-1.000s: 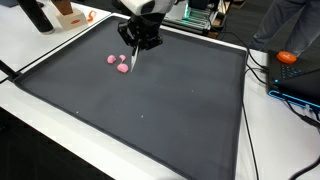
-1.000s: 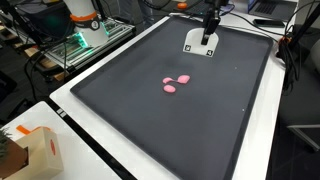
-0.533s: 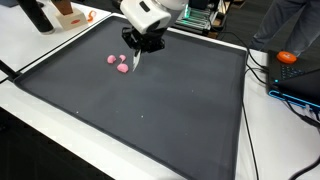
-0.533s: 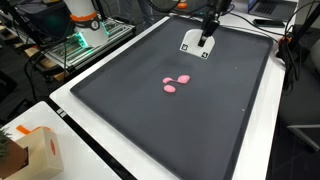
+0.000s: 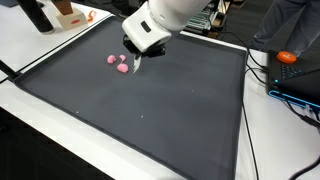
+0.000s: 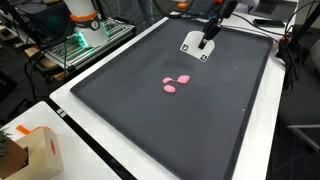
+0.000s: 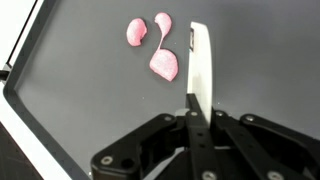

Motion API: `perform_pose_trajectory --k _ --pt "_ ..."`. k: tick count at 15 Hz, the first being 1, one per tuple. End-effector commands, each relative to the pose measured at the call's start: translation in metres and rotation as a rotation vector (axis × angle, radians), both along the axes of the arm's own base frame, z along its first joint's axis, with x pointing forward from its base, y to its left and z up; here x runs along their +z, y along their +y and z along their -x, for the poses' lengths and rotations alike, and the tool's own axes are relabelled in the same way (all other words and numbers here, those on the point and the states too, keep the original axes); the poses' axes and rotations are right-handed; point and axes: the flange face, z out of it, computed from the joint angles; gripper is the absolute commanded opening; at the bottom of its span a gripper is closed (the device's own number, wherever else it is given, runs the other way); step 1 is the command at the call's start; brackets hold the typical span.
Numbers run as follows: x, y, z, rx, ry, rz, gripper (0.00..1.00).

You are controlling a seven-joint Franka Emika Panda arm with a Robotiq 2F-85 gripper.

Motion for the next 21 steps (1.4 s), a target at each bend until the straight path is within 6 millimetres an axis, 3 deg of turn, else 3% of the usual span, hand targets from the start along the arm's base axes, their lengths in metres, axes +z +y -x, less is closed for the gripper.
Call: perform_pose_trajectory --k 1,7,12,17,21 --pt "-0.001 0.004 -0.015 -0.029 0.025 0.009 0.01" --pt "0.005 0.001 -0.035 -0.091 0.023 -0.011 0.01" --pt "0.015 -0.014 -0.05 -0.18 0.016 -0.088 0.01" --pt "0.026 -0.047 -0.067 -0.283 -0.013 -0.166 0.01" --pt "0.03 -0.085 -0.073 -0.367 -0.024 -0.223 0.01"
